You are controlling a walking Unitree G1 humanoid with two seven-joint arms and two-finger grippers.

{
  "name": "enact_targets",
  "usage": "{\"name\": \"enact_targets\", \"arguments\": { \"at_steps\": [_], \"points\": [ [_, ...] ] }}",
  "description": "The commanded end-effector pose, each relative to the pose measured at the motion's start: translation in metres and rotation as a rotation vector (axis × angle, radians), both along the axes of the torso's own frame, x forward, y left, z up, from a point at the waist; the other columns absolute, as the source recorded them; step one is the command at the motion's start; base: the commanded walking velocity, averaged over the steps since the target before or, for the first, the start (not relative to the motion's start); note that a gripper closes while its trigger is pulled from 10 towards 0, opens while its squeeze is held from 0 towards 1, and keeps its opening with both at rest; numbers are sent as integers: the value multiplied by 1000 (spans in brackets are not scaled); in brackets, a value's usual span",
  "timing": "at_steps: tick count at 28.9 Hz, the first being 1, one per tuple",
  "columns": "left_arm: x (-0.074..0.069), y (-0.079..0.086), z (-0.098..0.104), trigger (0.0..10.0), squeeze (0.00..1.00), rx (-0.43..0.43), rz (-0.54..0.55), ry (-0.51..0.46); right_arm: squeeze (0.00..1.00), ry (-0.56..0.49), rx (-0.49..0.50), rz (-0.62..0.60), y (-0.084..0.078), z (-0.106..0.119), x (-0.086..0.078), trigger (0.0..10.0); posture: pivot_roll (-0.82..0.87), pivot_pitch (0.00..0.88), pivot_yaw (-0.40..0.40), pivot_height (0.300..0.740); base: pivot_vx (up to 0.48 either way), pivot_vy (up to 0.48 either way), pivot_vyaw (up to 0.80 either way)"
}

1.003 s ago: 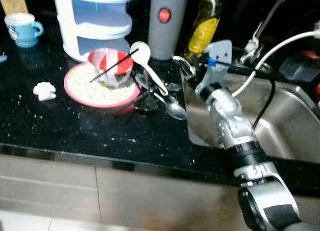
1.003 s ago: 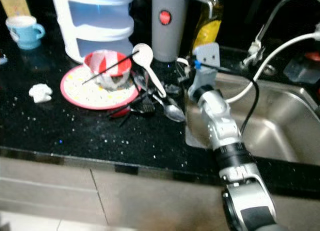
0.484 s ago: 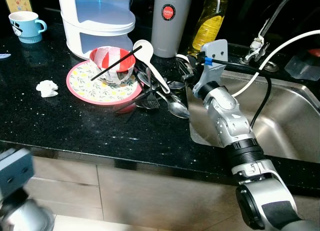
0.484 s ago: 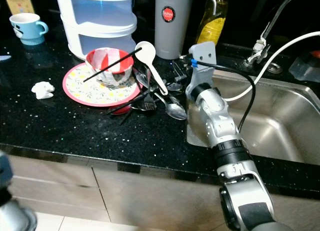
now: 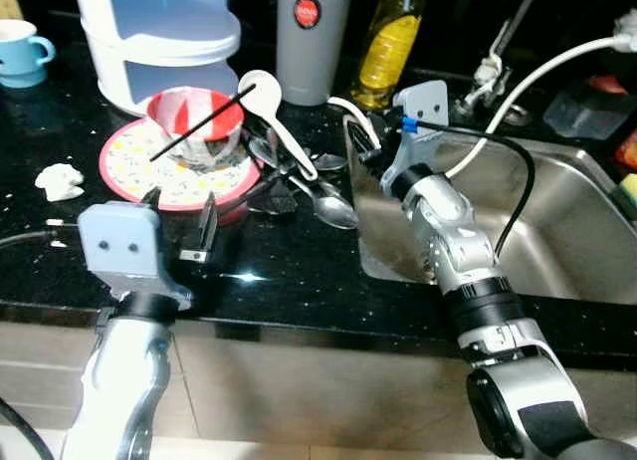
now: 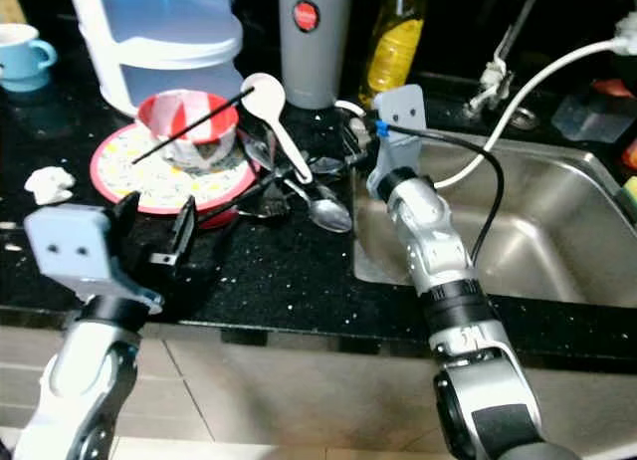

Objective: Kitchen organization

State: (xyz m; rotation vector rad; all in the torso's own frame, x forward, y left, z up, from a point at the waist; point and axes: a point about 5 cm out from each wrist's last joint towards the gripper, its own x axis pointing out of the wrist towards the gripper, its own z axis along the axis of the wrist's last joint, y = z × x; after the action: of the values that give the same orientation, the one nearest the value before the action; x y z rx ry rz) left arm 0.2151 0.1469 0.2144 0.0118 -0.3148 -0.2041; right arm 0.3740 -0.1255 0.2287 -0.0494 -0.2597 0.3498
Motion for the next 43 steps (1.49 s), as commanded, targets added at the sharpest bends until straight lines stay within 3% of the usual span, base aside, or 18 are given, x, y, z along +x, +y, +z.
{"name": "enact_targets", "arguments": {
  "at_steps": [1, 5, 7, 8, 9, 10, 13, 14, 16, 17, 18, 20, 22, 25, 30, 37, 40, 43],
  "points": [
    [0, -9, 4, 10000, 0, 38, -57, 26, 0, 9, 10, -35, -10, -2, -1, 10000, 130, 6, -87, 740, 0, 0, 0],
    [13, -22, -2, 10000, 0, 114, -45, 135, 0, 10, 13, -41, -10, -4, -1, 10000, 135, 5, -73, 740, 0, 0, 0],
    [33, -24, -2, 10000, 0, 129, 41, 187, 0, 7, 15, -51, -10, -4, 0, 10000, 139, 3, -62, 740, 0, 0, 0],
    [44, -19, 3, 10000, 0, 94, 92, 199, 0, 4, 17, -63, -10, -4, 0, 10000, 135, 0, -46, 740, 0, 0, 0],
    [44, -19, 3, 10000, 0, 94, 92, 199, 0, 4, 17, -63, -10, -4, 0, 10000, 135, 0, -46, 740, 0, 0, 0],
    [60, -1, 14, 10000, 0, 53, 133, 208, 0, -7, 26, -93, -16, -2, 1, 10000, 131, 0, -36, 740, 0, 0, 0],
    [68, 13, 20, 10000, 0, 76, 166, 207, 0, -17, 21, -112, -21, 1, 2, 10000, 132, 0, -33, 740, 0, 0, 0],
    [77, 28, 28, 10000, 0, 92, 186, 197, 0, -26, 14, -131, -27, 4, 3, 10000, 127, 0, -29, 740, 0, 0, 0],
    [77, 28, 28, 10000, 0, 92, 186, 197, 0, -26, 14, -131, -27, 4, 3, 10000, 127, 0, -29, 740, 0, 0, 0],
    [86, 39, 38, 10000, 0, 114, 204, 191, 0, -35, 1, -145, -32, 8, 4, 10000, 119, 0, -27, 740, 0, 0, 0],
    [98, 41, 43, 10000, 0, 155, 182, 207, 0, -48, -13, -152, -35, 14, 6, 10000, 114, 0, -25, 740, 0, 0, 0],
    [106, 40, 46, 10000, 0, 186, 167, 227, 0, -56, -21, -154, -36, 18, 6, 10000, 114, 0, -25, 740, 0, 0, 0],
    [116, 29, 45, 10000, 0, 265, 106, 248, 0, -68, -22, -159, -36, 23, 7, 10000, 100, 0, -11, 740, 0, 0, 0],
    [114, 17, 55, 10000, 0, 316, 18, 203, 0, -72, -17, -168, -35, 22, 5, 10000, 87, 1, 5, 740, 0, 0, 0],
    [104, 20, 70, 10000, 0, 328, -2, 162, 0, -64, -10, -178, -35, 15, 0, 10000, 69, 3, 22, 740, 0, 0, 0],
    [99, 54, 90, 10000, 0, 349, 81, 165, 0, -60, -7, -190, -37, 13, -2, 10000, 80, 0, 32, 740, 0, 0, 0],
    [100, 89, 108, 10000, 0, 325, 87, 225, 0, -57, 0, -193, -36, 12, 0, 10000, 102, 0, 36, 740, 0, 0, 0],
    [102, 102, 109, 10000, 0, 301, 98, 280, 0, -57, 3, -190, -35, 12, 0, 10000, 113, 0, 34, 740, 0, 0, 0]
  ]
}}
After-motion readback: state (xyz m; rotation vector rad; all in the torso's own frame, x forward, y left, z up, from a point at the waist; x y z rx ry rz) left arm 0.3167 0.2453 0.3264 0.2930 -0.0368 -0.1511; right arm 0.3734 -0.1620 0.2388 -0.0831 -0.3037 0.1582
